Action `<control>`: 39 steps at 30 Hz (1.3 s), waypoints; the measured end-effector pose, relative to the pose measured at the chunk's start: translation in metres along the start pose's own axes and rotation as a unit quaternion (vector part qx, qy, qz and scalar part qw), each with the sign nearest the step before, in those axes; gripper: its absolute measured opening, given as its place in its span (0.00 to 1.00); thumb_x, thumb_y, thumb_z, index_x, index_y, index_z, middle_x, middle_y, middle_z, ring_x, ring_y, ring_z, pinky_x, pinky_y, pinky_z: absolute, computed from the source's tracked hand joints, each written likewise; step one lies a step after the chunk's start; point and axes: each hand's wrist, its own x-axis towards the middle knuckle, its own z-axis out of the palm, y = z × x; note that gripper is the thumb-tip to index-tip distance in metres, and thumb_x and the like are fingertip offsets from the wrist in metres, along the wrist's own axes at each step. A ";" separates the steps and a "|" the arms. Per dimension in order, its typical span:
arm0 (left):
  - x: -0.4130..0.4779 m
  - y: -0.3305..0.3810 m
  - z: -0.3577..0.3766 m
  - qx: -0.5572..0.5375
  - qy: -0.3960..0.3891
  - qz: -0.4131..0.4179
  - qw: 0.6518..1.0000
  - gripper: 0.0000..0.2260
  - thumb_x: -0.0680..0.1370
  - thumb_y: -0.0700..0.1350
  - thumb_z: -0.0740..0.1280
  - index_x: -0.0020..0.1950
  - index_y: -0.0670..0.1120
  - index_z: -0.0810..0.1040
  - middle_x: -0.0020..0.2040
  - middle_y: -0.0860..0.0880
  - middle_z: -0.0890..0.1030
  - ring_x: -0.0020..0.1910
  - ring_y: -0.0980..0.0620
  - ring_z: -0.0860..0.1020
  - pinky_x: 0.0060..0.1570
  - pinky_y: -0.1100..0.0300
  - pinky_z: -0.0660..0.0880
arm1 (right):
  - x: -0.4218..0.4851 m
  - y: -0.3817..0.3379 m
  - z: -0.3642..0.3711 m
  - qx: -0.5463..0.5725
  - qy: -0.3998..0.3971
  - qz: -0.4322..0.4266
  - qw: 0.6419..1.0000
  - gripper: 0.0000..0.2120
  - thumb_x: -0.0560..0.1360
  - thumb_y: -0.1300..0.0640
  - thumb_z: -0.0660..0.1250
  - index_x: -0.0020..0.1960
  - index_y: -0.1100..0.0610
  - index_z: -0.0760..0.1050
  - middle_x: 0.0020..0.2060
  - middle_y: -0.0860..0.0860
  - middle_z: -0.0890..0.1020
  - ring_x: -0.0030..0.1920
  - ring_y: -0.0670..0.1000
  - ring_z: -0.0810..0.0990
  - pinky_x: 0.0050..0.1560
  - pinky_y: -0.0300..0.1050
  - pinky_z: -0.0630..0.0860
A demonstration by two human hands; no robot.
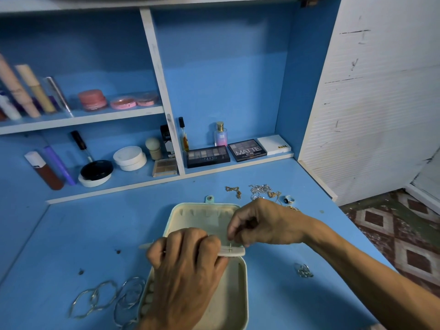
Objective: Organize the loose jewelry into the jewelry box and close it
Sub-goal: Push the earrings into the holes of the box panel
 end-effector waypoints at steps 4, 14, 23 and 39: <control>-0.001 0.000 -0.002 0.003 -0.003 0.003 1.000 0.22 0.68 0.53 0.80 0.46 0.51 0.68 0.38 0.50 0.78 0.42 0.47 0.70 0.44 0.50 0.60 | 0.000 0.003 0.002 0.001 0.009 -0.008 1.000 0.10 0.75 0.66 0.69 0.52 0.56 0.85 0.42 0.56 0.86 0.42 0.49 0.84 0.48 0.44 0.82; 0.001 0.001 -0.003 0.033 -0.020 0.011 0.999 0.19 0.71 0.55 0.78 0.46 0.50 0.69 0.38 0.50 0.77 0.42 0.47 0.71 0.46 0.50 0.60 | -0.006 0.000 0.000 -0.064 -0.015 -0.005 0.998 0.08 0.77 0.62 0.68 0.51 0.54 0.84 0.38 0.48 0.86 0.40 0.42 0.84 0.43 0.31 0.74; 0.001 0.000 -0.004 0.020 -0.016 0.014 1.000 0.17 0.72 0.53 0.76 0.46 0.50 0.68 0.38 0.50 0.78 0.42 0.47 0.71 0.45 0.50 0.60 | -0.009 0.001 -0.004 -0.038 -0.045 0.031 0.998 0.06 0.77 0.63 0.68 0.50 0.57 0.82 0.36 0.49 0.84 0.38 0.43 0.82 0.44 0.35 0.77; -0.001 0.000 -0.002 0.015 -0.013 0.011 1.000 0.19 0.70 0.52 0.78 0.47 0.50 0.69 0.38 0.49 0.78 0.42 0.46 0.70 0.46 0.49 0.61 | -0.014 0.009 -0.008 0.055 -0.066 0.042 0.995 0.07 0.75 0.66 0.72 0.53 0.61 0.84 0.36 0.48 0.84 0.39 0.46 0.82 0.45 0.40 0.78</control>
